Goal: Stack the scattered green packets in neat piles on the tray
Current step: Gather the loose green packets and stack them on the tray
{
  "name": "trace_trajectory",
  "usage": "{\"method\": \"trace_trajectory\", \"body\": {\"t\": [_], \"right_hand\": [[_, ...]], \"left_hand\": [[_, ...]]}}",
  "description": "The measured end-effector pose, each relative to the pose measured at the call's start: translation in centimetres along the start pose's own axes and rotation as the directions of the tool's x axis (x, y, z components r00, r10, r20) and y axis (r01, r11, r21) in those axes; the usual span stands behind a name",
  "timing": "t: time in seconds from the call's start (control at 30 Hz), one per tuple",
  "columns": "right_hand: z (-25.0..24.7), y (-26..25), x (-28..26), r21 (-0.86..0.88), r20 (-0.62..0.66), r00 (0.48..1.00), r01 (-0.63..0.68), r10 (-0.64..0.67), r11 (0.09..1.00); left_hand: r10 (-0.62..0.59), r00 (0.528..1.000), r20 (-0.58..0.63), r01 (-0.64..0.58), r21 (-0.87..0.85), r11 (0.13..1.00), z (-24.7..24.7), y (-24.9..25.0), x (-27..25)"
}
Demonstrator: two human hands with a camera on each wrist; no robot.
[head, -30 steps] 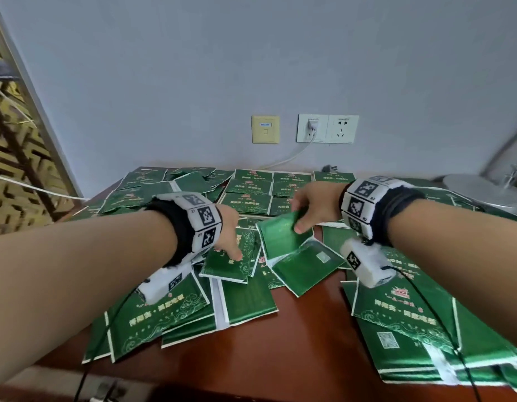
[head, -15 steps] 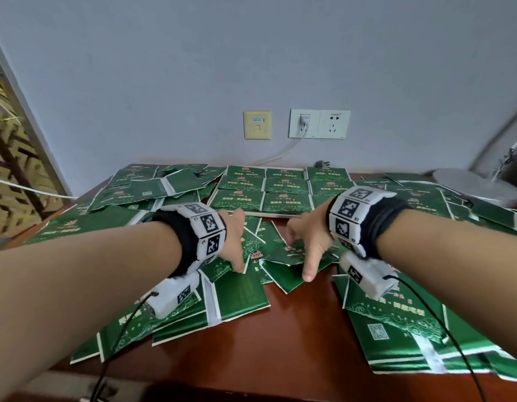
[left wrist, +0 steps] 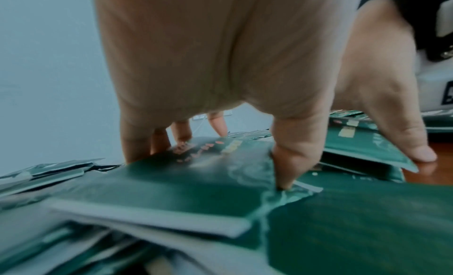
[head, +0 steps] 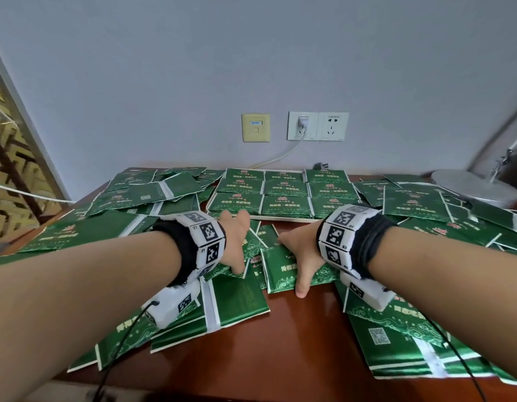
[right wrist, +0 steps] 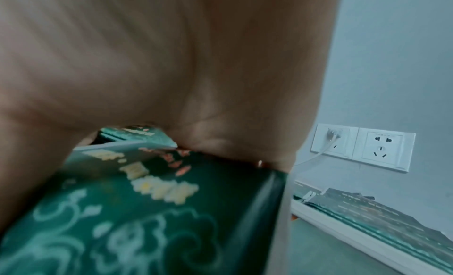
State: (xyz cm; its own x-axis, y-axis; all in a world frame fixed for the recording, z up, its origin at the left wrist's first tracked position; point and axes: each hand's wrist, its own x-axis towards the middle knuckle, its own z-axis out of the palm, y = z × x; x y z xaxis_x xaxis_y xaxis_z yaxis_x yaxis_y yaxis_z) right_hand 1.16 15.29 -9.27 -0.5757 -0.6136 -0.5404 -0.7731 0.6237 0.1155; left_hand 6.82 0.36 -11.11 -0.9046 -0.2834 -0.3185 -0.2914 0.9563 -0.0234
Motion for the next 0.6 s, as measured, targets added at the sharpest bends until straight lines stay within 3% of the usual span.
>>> {"method": "trace_trajectory", "body": {"t": [0.23, 0.43, 0.6], "right_hand": [[0.0, 0.3, -0.4, -0.071, -0.155, 0.988, -0.005, -0.006, 0.997], [-1.8, 1.6, 0.3, 0.178, -0.282, 0.959, 0.030, 0.022, 0.984], [-4.3, 4.2, 1.7, 0.185, -0.339, 0.938, -0.011, 0.075, 0.983]], "left_hand": [[0.036, 0.995, -0.090, -0.041, -0.059, 0.997, -1.4, -1.3, 0.6], [0.097, 0.979, -0.181, -0.109, -0.062, 0.992, -3.6, -1.9, 1.5], [0.153, 0.955, -0.256, -0.165, -0.025, 0.986, -6.4, -2.8, 3.7]]}}
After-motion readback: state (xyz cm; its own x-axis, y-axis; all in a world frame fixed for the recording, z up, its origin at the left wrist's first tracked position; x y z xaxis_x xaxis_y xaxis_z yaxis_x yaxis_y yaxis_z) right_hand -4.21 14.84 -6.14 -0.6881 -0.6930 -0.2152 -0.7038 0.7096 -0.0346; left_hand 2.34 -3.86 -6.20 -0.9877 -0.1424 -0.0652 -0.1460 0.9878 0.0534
